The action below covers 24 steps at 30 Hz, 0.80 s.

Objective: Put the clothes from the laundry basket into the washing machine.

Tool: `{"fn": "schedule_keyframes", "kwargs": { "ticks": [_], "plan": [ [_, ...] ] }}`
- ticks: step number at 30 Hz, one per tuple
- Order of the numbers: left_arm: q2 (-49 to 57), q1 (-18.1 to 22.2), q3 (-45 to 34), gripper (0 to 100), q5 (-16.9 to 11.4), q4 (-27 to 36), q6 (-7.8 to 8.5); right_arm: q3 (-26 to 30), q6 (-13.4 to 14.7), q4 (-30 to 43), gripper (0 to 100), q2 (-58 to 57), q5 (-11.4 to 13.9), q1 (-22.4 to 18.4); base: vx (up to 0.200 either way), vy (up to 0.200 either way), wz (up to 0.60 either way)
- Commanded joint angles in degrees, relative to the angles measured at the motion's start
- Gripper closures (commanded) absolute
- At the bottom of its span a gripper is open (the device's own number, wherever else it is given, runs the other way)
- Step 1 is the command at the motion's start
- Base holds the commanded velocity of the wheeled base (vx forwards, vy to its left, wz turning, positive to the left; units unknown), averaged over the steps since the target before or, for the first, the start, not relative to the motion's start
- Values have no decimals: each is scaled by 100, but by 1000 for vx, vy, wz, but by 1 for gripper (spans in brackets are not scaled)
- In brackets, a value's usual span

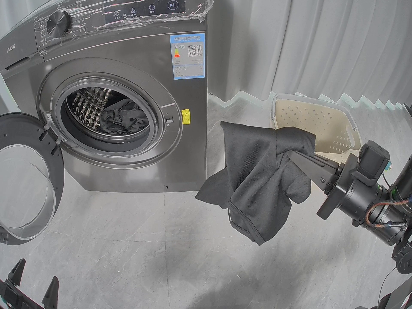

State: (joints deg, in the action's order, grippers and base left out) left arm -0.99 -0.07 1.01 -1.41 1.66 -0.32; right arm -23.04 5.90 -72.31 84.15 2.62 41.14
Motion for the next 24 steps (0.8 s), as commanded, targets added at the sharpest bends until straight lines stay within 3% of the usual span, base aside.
{"fn": "schedule_keyframes", "kwargs": {
  "ticks": [1,3,24],
  "plan": [
    [64,-1,-40,0,1,1,-3,1,16,-2,100,31,-7,-1,0,0,0],
    [64,-1,-40,0,1,1,-3,1,25,-2,100,40,-16,-1,0,0,0],
    [64,-1,-40,0,1,1,-3,1,34,-2,100,49,-16,-45,0,200,0]
  ]
}}
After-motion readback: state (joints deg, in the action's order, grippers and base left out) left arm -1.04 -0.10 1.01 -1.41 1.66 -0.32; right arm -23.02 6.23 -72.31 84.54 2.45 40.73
